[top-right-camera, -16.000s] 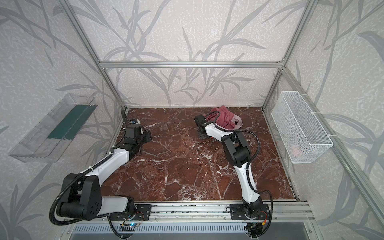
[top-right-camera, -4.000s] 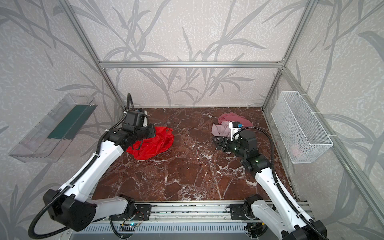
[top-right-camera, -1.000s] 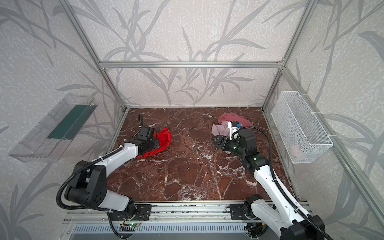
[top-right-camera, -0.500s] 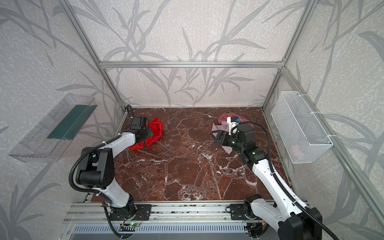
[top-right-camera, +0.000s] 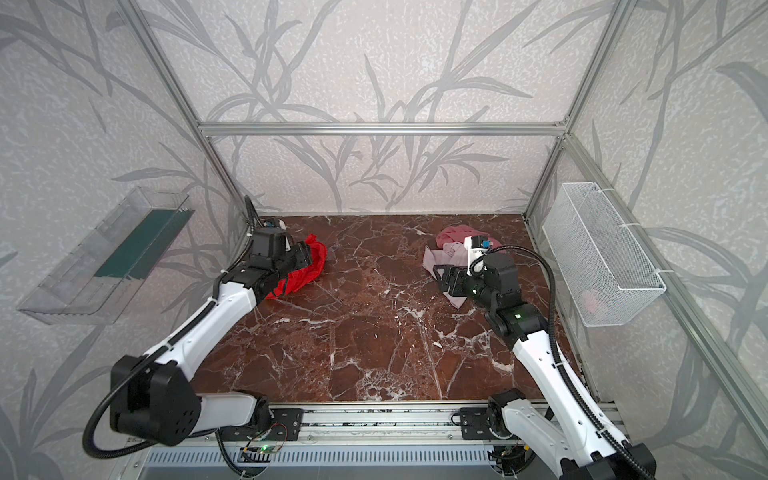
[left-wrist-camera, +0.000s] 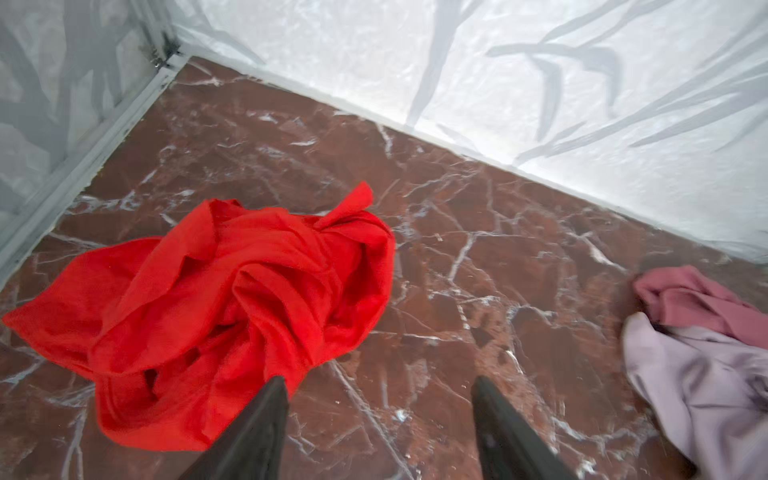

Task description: Pick out a specific cloth from the pile

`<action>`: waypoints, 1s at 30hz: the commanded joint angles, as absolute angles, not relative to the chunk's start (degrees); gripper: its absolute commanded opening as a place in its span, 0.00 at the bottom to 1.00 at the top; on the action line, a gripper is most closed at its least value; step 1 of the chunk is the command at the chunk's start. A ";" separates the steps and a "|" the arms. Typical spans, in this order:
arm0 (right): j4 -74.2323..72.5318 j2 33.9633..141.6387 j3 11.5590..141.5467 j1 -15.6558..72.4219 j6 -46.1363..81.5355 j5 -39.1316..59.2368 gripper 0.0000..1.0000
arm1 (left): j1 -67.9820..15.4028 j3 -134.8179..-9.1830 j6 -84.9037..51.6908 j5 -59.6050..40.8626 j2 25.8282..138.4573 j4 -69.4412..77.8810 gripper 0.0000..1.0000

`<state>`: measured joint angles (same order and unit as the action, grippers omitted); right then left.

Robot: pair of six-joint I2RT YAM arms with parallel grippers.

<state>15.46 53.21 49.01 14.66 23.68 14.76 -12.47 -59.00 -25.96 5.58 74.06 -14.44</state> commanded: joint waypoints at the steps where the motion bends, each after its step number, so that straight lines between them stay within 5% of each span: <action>1: 17.27 51.92 49.16 12.19 19.14 9.44 0.78 | -13.71 -55.93 -23.42 9.16 70.04 -16.58 0.75; 8: 7.74 50.98 39.23 9.76 11.97 -5.71 0.79 | -13.19 -46.77 -17.91 22.08 66.15 -11.75 0.79; 15: -9.56 55.43 28.14 9.67 6.74 -15.22 0.79 | -8.84 -36.03 -13.59 23.36 63.31 1.78 0.80; 30: -39.18 66.77 15.98 9.67 2.18 -17.80 0.81 | -4.73 -22.77 -3.58 21.95 72.13 32.18 0.80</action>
